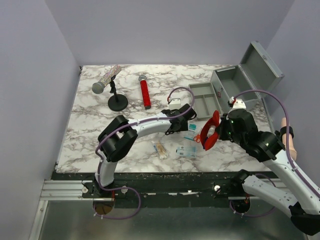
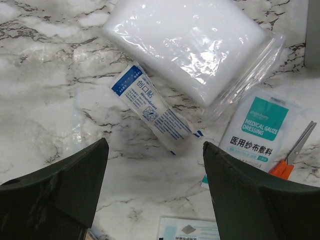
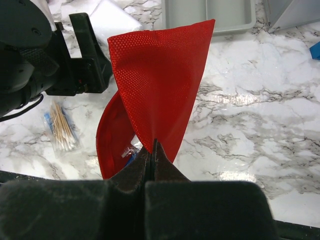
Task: Organize the medicine kit
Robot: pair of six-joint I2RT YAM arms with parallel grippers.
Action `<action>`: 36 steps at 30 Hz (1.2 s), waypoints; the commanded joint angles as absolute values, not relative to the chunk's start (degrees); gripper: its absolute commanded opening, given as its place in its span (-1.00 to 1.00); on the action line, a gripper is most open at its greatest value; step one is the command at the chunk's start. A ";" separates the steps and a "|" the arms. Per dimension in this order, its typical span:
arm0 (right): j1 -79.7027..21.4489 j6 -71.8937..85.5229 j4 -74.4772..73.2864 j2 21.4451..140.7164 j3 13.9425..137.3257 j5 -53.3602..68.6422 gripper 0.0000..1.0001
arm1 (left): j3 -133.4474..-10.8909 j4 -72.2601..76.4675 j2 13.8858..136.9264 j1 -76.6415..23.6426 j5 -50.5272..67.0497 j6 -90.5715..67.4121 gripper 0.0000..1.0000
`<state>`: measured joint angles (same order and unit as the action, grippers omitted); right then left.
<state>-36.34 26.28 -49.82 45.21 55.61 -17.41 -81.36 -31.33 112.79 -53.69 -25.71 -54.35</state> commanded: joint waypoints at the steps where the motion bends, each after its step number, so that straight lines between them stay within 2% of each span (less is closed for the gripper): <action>1: -36.04 25.49 -49.39 44.74 54.84 -19.16 -0.99 | -83.75 -32.87 116.27 -53.53 -26.98 -55.20 0.75; 9: -36.04 25.58 -49.48 44.30 54.58 -18.81 -0.99 | -86.40 -34.19 119.44 -53.53 -27.77 -54.67 0.73; 13: -36.04 25.58 -49.48 44.30 54.58 -18.81 -0.99 | -85.96 -35.59 119.88 -53.09 -28.12 -53.62 0.62; 23: -36.04 25.58 -48.61 44.56 54.49 -18.11 -0.99 | -74.98 -29.63 113.91 -51.59 -25.32 -51.07 0.01; 28: -36.04 25.66 -48.43 44.82 54.49 -17.40 -0.99 | -71.63 -26.63 111.80 -51.42 -23.82 -50.45 -0.42; 32: -36.04 25.84 -48.43 45.00 54.75 -17.14 -0.99 | -70.14 -25.40 110.57 -51.15 -23.82 -50.10 -0.65; 36: -36.04 25.93 -48.60 45.17 55.11 -16.96 -0.99 | -68.30 -23.30 108.81 -50.89 -23.56 -49.57 -1.00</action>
